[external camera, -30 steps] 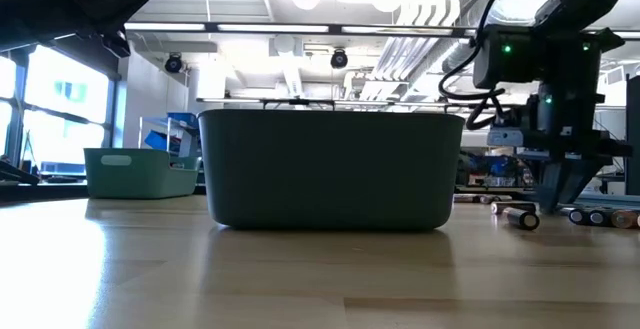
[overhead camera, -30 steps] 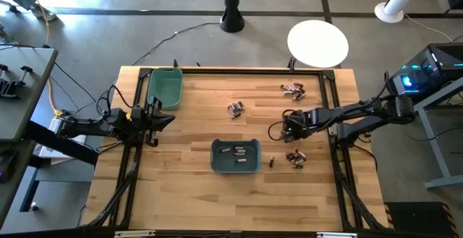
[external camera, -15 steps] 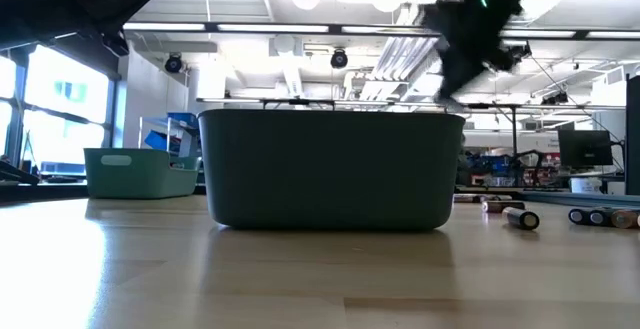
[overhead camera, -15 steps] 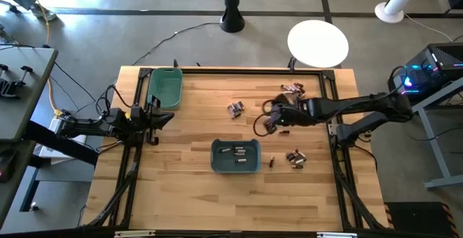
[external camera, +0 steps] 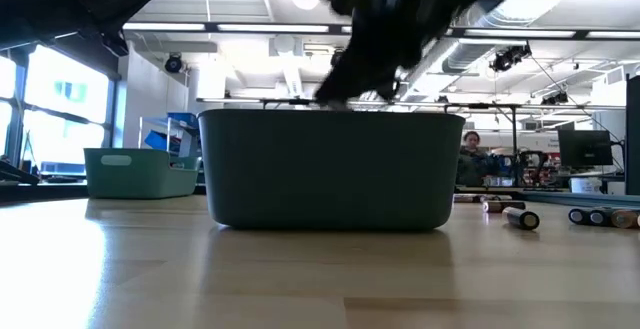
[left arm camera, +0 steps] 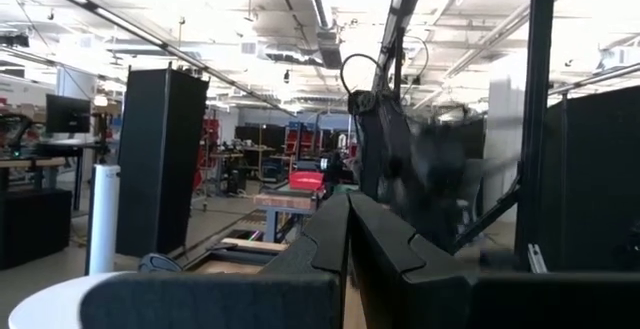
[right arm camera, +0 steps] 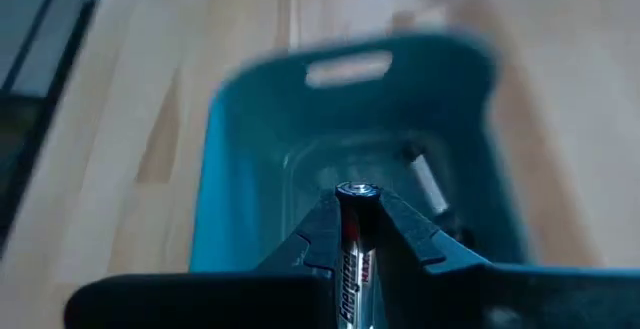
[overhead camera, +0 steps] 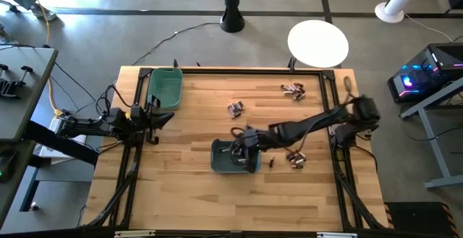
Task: Sort batteries
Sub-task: Put the silver battery into the blue bin
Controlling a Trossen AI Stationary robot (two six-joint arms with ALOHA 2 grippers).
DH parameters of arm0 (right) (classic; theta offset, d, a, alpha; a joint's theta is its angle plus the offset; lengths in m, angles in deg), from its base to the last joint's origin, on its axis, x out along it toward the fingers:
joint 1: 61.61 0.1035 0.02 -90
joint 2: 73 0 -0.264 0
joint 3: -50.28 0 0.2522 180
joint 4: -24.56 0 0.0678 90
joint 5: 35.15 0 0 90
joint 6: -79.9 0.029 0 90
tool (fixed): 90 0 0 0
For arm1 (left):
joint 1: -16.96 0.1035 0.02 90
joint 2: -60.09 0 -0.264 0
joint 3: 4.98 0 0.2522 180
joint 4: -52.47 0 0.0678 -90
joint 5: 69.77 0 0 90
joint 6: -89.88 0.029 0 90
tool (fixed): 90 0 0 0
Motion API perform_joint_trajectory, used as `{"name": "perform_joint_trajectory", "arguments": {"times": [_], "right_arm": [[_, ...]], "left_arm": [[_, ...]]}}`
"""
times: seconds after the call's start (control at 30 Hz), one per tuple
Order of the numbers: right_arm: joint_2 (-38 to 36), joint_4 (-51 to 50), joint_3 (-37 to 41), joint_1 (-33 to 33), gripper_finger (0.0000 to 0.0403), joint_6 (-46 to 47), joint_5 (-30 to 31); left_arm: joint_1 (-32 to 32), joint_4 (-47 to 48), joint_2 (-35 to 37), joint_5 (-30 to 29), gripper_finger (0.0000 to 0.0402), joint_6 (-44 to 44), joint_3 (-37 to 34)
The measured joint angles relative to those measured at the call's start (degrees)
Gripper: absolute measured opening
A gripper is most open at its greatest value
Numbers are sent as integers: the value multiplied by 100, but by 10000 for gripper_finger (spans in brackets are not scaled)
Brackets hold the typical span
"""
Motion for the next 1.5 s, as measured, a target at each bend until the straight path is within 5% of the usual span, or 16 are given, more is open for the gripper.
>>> {"name": "perform_joint_trajectory", "arguments": {"times": [0.53,0.87,1.13,1.33,1.5], "right_arm": [[907,-28,0,-162,28,-307,-808],[903,-75,-115,-166,117,-543,-434],[892,-1577,-1367,-210,154,-1103,-410],[727,-3646,-2489,47,155,-1256,444],[133,-4734,-2546,543,155,-472,1611]], "left_arm": [[0,-303,1,-48,5,-37,0],[2,-310,1,-89,5,-39,0],[1,-308,1,-89,5,-42,0],[2,-265,1,-89,5,-98,0],[2,-228,-1,-141,5,-98,0]]}}
